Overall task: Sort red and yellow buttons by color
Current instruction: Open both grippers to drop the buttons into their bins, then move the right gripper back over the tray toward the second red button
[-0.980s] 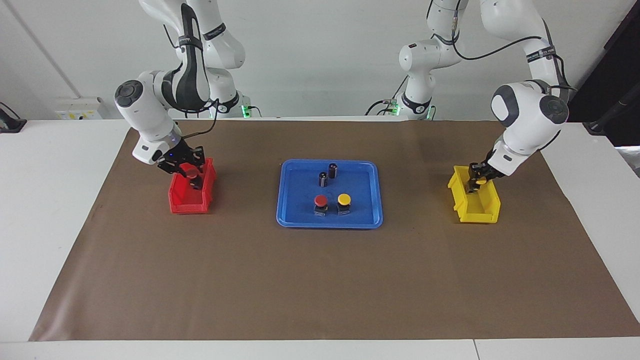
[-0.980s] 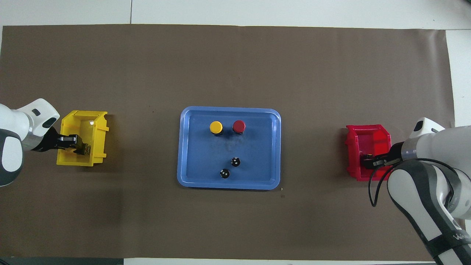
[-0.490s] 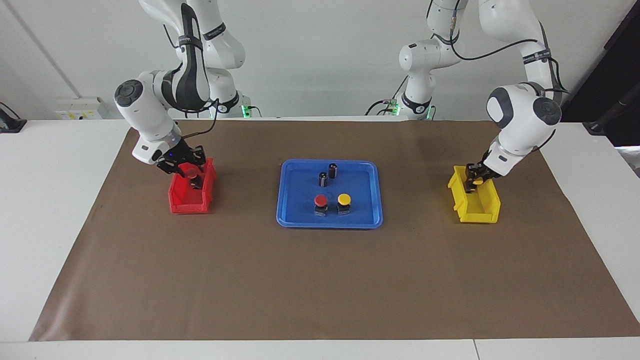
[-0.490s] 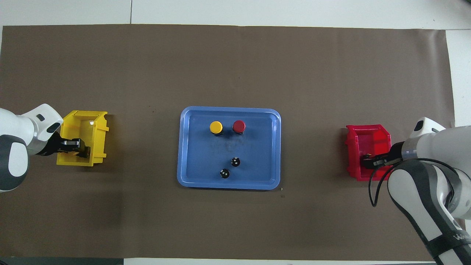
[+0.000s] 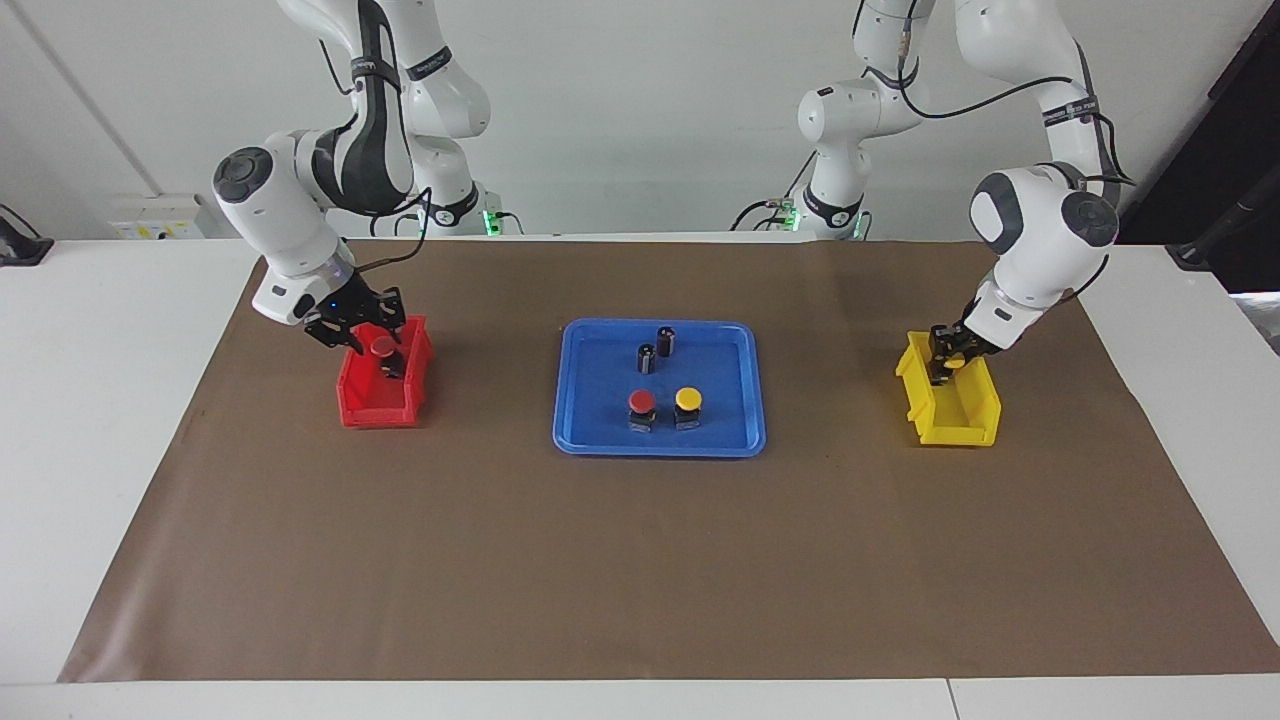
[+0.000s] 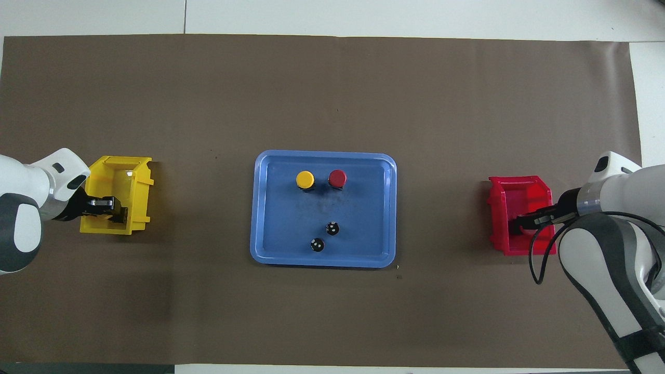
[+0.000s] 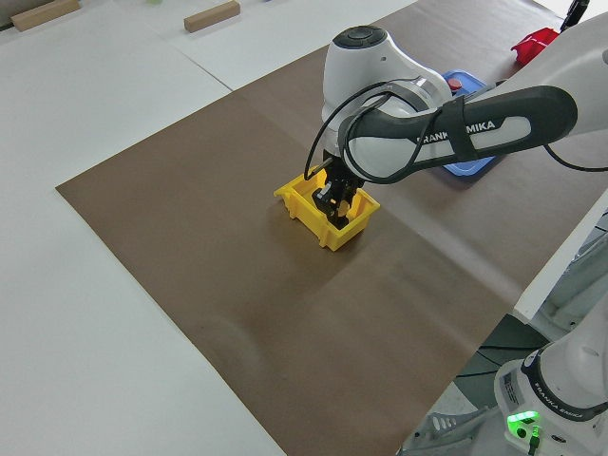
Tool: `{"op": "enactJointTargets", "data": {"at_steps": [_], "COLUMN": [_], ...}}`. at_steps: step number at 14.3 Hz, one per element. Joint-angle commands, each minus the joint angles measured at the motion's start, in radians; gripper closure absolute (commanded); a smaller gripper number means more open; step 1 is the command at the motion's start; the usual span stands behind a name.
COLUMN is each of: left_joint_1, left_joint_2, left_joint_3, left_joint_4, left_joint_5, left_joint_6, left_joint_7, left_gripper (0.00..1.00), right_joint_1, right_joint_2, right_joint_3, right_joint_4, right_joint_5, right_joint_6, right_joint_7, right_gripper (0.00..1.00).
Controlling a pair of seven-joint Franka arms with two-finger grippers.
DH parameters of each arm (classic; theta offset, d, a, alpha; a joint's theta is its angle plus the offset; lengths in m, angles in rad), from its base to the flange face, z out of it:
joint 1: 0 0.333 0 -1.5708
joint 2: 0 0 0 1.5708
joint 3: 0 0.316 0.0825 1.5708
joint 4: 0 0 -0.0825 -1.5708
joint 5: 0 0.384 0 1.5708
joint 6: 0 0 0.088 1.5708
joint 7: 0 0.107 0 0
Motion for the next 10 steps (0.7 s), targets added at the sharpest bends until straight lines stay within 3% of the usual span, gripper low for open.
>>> {"op": "enactJointTargets", "data": {"at_steps": [1,6,10], "left_joint_1": [0.002,-0.003,-0.004], "left_joint_2": [-0.031,-0.02,-0.012], "left_joint_3": [-0.003,-0.005,-0.006], "left_joint_4": [-0.034,0.003,0.103], "left_joint_5": [-0.001,-0.001,-0.001], "left_joint_6": [0.027,0.007,-0.087], "left_joint_7": [0.012,0.001,0.0], "left_gripper": [0.53,0.43,0.42], "right_joint_1": [0.055,0.338,0.507], "right_joint_2": [0.044,0.178,0.368], "right_joint_3": [0.011,0.011,0.011], "right_joint_4": [0.133,0.412,0.696], "right_joint_5": [0.007,0.004,-0.06], "right_joint_6": [-0.105,-0.162,-0.178], "right_joint_7": [0.102,0.583,0.897], "right_gripper": [0.38,0.36,0.34]}}
